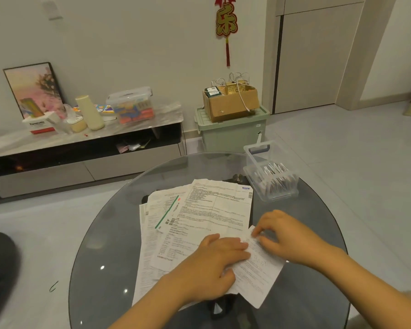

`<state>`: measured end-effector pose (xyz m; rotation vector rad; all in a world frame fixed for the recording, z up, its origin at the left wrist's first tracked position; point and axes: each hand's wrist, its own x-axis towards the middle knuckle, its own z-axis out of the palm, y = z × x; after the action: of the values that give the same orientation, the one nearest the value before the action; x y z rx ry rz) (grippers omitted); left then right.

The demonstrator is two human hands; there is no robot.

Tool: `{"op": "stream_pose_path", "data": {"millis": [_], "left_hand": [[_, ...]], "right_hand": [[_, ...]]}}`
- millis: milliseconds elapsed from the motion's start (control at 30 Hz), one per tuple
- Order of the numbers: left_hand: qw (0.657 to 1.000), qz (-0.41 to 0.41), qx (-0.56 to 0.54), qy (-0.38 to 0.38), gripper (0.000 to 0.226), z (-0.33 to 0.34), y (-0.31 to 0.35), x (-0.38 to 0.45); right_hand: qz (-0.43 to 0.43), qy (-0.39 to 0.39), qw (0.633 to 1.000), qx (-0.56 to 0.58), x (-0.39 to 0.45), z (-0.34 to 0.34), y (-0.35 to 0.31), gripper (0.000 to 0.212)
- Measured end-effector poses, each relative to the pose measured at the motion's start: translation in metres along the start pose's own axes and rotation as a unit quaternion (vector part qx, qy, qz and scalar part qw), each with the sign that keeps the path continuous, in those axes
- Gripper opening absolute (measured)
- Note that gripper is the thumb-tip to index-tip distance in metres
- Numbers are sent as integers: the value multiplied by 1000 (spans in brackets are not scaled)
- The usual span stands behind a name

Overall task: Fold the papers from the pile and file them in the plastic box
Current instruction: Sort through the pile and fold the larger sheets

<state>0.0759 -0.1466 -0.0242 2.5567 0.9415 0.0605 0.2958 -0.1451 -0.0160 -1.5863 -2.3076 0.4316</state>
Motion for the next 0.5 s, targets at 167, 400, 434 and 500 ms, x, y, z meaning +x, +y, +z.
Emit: {"op": "stream_pose_path", "data": {"millis": [167,400,434,500], "left_hand": [[997,-27,66,2,66,8,-10,-7],[979,-115,168,22,77,8,-12,-5],[976,-123,180,25,78,8,-14,-4],[973,-128,191,28,81,7,-15,-3]], "right_hand": [[-10,-27,1000,-10,0,4,3,24],[-67,-39,997,-12,11,9,-4,37],[-73,-47,996,-12,12,11,-6,41],[-79,-69,994,-14,13,13,-8,51]]}}
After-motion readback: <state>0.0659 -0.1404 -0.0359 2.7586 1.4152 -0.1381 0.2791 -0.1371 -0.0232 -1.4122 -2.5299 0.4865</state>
